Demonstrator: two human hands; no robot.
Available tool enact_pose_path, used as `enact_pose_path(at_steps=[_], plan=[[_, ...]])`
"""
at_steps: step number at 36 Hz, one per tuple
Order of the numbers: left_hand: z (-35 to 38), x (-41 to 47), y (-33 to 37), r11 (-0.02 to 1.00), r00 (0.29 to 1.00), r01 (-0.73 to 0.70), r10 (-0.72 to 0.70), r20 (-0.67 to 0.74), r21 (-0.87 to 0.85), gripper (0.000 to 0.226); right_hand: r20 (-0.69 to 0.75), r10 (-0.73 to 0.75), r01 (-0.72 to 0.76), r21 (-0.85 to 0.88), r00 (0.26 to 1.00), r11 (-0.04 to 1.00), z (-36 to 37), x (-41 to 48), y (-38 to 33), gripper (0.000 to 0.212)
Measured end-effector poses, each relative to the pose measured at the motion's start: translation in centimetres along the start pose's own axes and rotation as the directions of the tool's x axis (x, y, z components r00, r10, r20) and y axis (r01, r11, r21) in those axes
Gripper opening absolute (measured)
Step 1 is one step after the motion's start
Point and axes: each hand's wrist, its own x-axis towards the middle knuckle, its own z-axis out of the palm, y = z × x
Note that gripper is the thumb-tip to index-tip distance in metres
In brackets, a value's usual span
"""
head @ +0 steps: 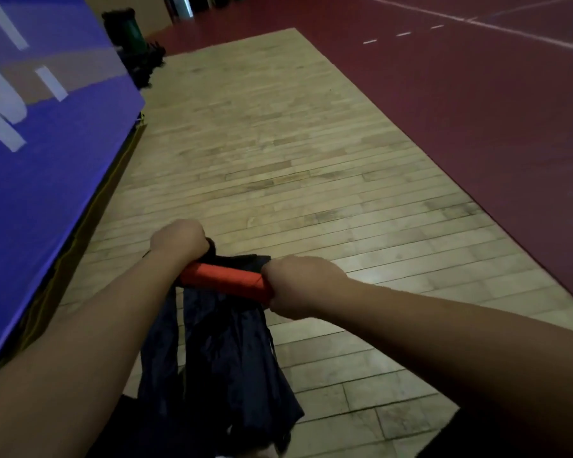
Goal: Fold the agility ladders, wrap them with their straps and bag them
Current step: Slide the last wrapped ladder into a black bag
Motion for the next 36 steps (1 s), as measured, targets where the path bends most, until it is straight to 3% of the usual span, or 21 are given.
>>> enact_pose_path(at_steps=[2,4,6,7,9,11,13,15,19,24,27,29,31,33,34,36], plan=[[0.7,-0.5,0.3,0.999,0.998,0.015,-0.017,0.068,0.036,0.035,0.006,0.003,-0.003,-0.004,1.000,1.000,0.1,0.0,-0.5,0.021],[0.9,-0.4,1.1,1.000,0.999,-0.021,0.021,0.045,-0.005,0.037,0.034,0.030,-0.032,0.053,0.999,0.998,0.4,0.1,-0.5,0.019],[0.5,-0.2,2.1,0.992,0.998,-0.067,0.068,0.003,-0.106,0.027,0.111,0.089,-0.114,0.252,0.990,0.961,0.4,0.3,0.0,0.025],[0.2,-0.3,2.5,0.981,0.996,-0.088,0.084,-0.028,-0.172,0.022,0.161,0.122,-0.178,0.403,0.979,0.898,0.6,0.6,0.5,0.029],[-0.4,-0.6,2.8,0.947,0.990,-0.127,0.102,-0.100,-0.295,0.020,0.240,0.177,-0.295,0.676,0.955,0.675,0.9,1.3,1.5,0.033],[-0.9,-0.9,2.1,0.906,0.974,-0.167,0.090,-0.209,-0.389,0.027,0.285,0.182,-0.337,0.823,0.941,0.457,1.1,1.8,2.2,0.033],[-0.9,-0.7,0.7,0.887,0.946,-0.185,0.045,-0.320,-0.422,0.038,0.370,0.069,-0.376,0.898,0.926,0.227,0.8,1.9,2.4,0.020],[-0.7,-0.4,-0.7,0.893,0.938,-0.177,0.027,-0.345,-0.413,0.037,0.435,-0.097,-0.433,0.900,0.895,0.049,0.1,1.9,2.3,0.013],[0.3,-0.2,-2.0,0.924,0.957,-0.125,0.017,-0.288,-0.361,0.021,0.435,-0.252,-0.476,0.870,0.864,-0.131,-0.8,1.7,2.1,0.017],[0.6,-1.4,1.8,0.843,0.967,-0.216,0.115,-0.227,-0.493,0.022,0.451,-0.265,-0.515,0.812,0.852,-0.276,-1.5,1.9,1.5,0.027],[0.5,-1.9,2.8,0.836,0.967,-0.228,0.136,-0.214,-0.500,0.022,0.480,-0.223,-0.526,0.817,0.848,-0.239,-1.3,1.7,1.3,0.024],[0.2,-2.0,2.2,0.809,0.970,-0.227,0.138,-0.201,-0.542,0.021,0.481,-0.152,-0.500,0.856,0.864,-0.132,-1.3,1.2,1.0,0.018],[-0.4,-2.1,1.5,0.782,0.965,-0.239,0.125,-0.231,-0.575,0.023,0.419,-0.013,-0.418,0.907,0.908,0.049,-1.4,0.7,0.7,0.012],[-1.0,-2.0,0.5,0.731,0.957,-0.255,0.098,-0.273,-0.633,0.026,0.282,0.141,-0.314,0.888,0.949,0.336,-1.5,0.2,0.8,0.016],[-1.3,-1.8,-0.2,0.694,0.955,-0.260,0.083,-0.284,-0.671,0.027,0.233,0.164,-0.283,0.832,0.959,0.476,-1.5,0.1,0.9,0.024],[-1.8,-1.1,-1.5,0.646,0.957,-0.243,0.037,-0.289,-0.724,0.031,0.225,0.135,-0.259,0.728,0.965,0.635,-1.5,-0.1,1.0,0.036]])
